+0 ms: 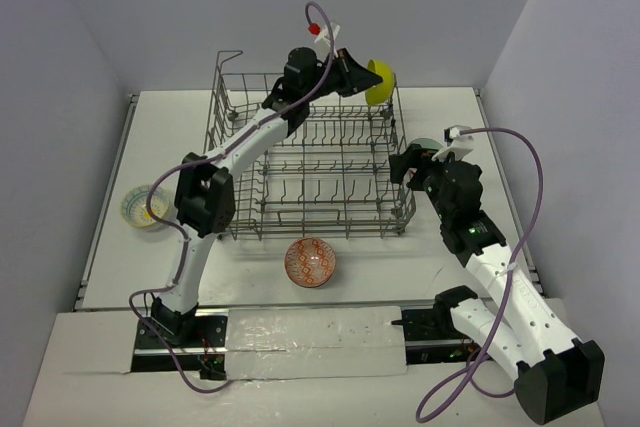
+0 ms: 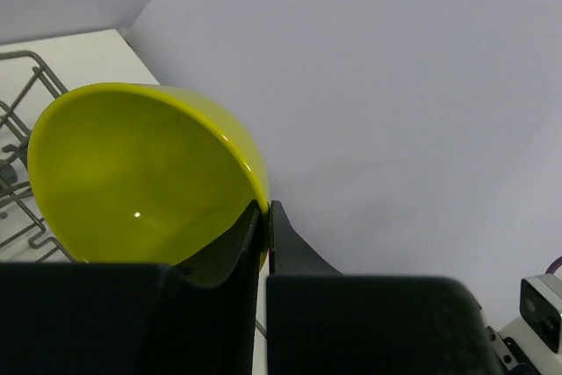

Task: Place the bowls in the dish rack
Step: Insert the bowl into the dish rack.

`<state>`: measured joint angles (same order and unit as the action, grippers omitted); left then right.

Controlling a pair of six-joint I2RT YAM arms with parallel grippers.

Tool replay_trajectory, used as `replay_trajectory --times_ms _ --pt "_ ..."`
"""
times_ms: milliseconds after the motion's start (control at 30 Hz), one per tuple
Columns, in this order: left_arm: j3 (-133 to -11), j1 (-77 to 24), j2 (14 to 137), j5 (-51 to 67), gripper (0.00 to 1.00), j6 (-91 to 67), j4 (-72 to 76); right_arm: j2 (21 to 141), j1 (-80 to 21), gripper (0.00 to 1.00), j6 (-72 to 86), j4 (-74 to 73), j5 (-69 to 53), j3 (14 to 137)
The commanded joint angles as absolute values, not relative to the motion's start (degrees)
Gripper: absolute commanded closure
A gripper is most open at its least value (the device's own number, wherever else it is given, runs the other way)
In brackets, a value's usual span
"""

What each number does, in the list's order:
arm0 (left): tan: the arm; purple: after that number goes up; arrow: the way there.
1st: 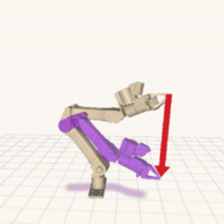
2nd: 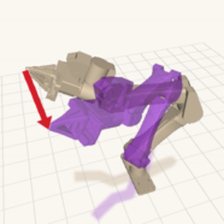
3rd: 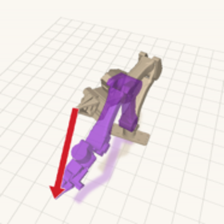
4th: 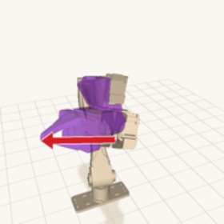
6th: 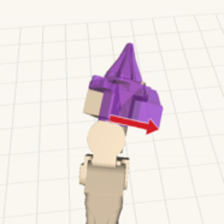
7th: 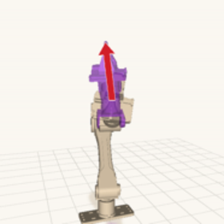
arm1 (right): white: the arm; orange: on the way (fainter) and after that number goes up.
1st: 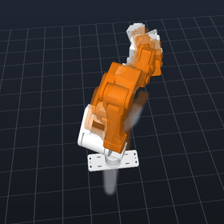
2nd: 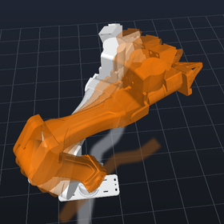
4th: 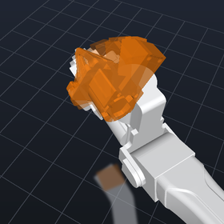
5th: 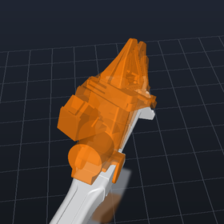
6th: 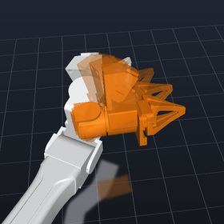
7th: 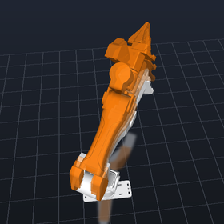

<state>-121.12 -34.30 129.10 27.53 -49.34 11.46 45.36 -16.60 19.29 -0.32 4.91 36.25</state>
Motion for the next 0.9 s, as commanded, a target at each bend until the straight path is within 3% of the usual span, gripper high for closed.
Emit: replay_trajectory --times_ms 0,867 --pt "-125.16 -34.45 130.95 30.50 1.00 -54.83 20.37 44.56 -16.08 0.11 19.69 2.37 5.27 36.12" --pt "-124.10 -34.10 139.30 30.94 1.00 -65.21 32.78 45.18 -15.64 0.11 19.51 2.55 4.39 36.30"
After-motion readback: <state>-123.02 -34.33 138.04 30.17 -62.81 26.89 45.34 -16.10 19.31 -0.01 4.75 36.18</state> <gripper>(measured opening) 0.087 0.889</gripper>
